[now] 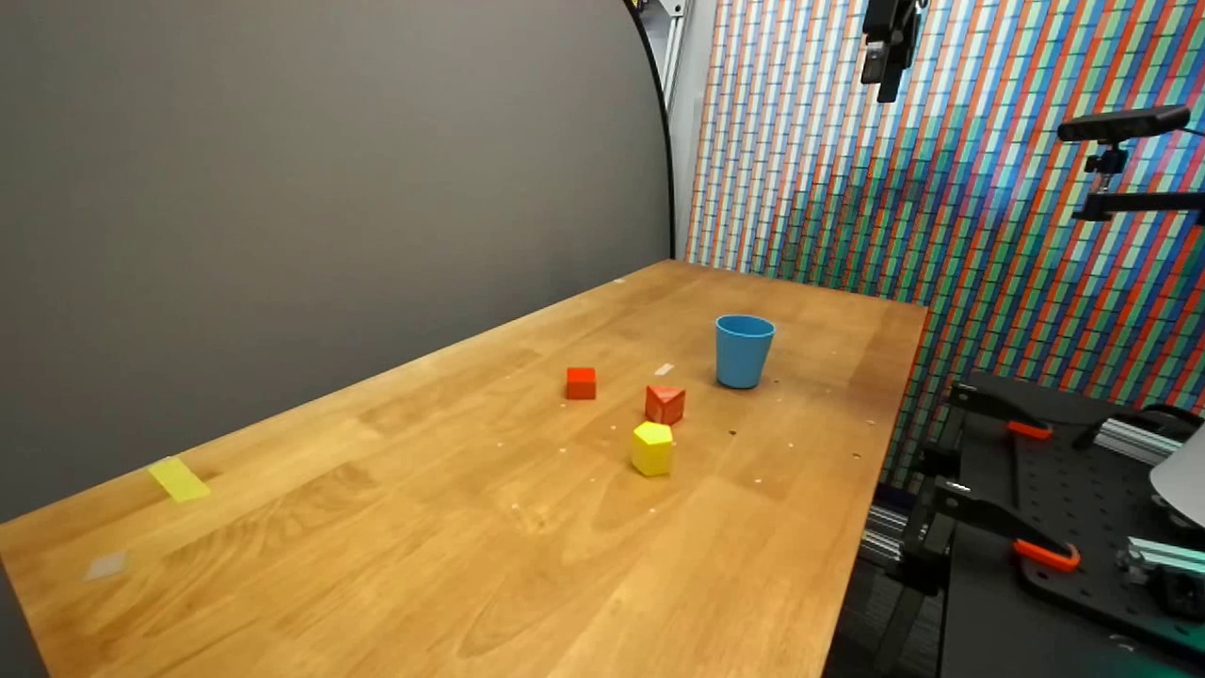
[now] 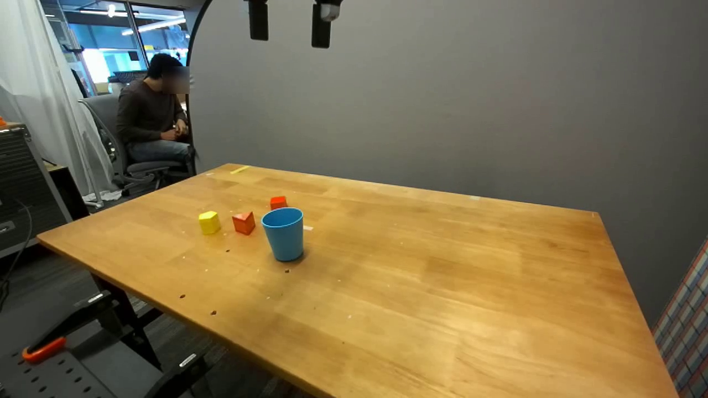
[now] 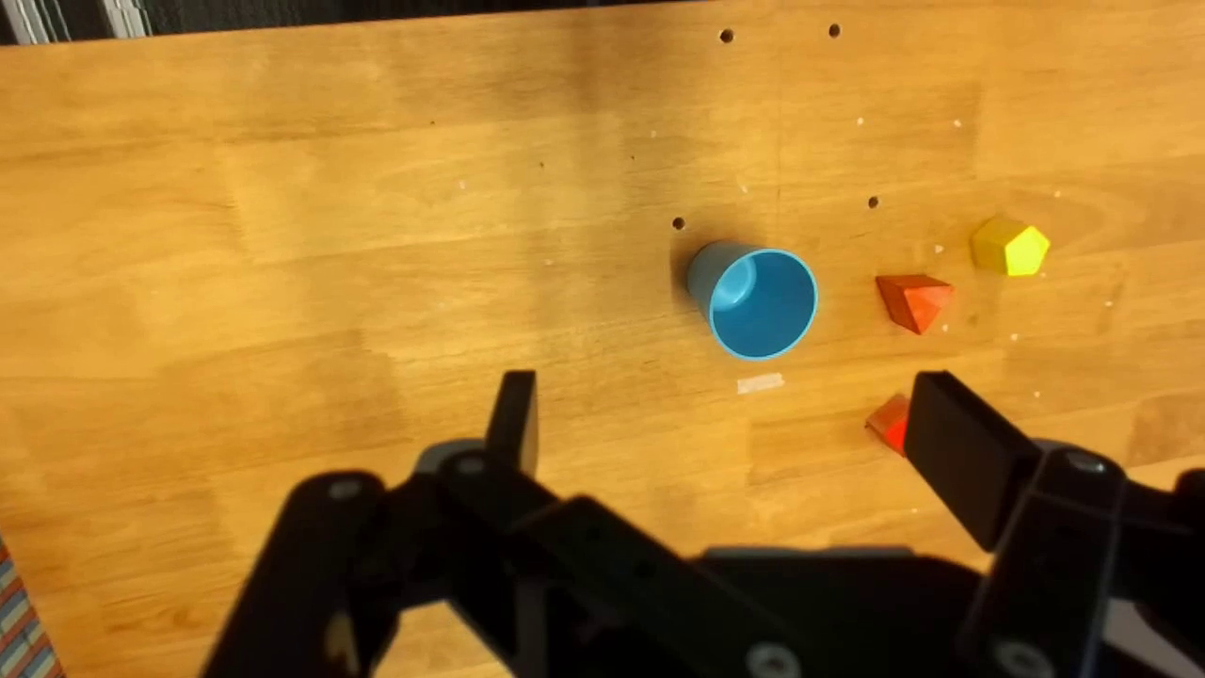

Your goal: Place the yellow block inside the blue cup

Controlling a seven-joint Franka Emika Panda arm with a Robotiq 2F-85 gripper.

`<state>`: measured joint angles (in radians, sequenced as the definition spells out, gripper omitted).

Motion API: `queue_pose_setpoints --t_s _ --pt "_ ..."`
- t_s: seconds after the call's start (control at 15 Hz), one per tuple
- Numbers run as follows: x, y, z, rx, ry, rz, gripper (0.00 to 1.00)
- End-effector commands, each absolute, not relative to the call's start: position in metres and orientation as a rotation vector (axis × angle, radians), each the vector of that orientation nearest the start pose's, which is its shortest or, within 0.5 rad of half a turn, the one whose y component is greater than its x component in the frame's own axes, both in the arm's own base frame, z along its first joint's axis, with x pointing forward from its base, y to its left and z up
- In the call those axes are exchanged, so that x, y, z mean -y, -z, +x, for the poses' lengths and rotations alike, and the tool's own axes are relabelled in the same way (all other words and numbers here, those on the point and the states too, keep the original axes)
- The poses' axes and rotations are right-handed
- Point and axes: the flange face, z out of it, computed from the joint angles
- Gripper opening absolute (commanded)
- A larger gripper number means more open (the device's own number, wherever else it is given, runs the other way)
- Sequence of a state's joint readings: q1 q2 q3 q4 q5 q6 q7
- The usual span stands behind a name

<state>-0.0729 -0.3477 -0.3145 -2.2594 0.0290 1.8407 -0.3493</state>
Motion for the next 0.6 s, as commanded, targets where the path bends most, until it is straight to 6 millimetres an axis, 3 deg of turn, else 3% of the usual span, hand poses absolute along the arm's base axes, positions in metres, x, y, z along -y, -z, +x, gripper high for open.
queue_pose_setpoints --t_s 0.0,0.27,0.53 --pt "0.137 -0.466 0.423 -0.042 0.002 -2.991 1.0" --pt "0.047 -0.41 0.443 0.131 -0.067 -3.034 1.0" --pt "-0.048 -0.346 0.446 0.314 -0.178 -3.072 1.0"
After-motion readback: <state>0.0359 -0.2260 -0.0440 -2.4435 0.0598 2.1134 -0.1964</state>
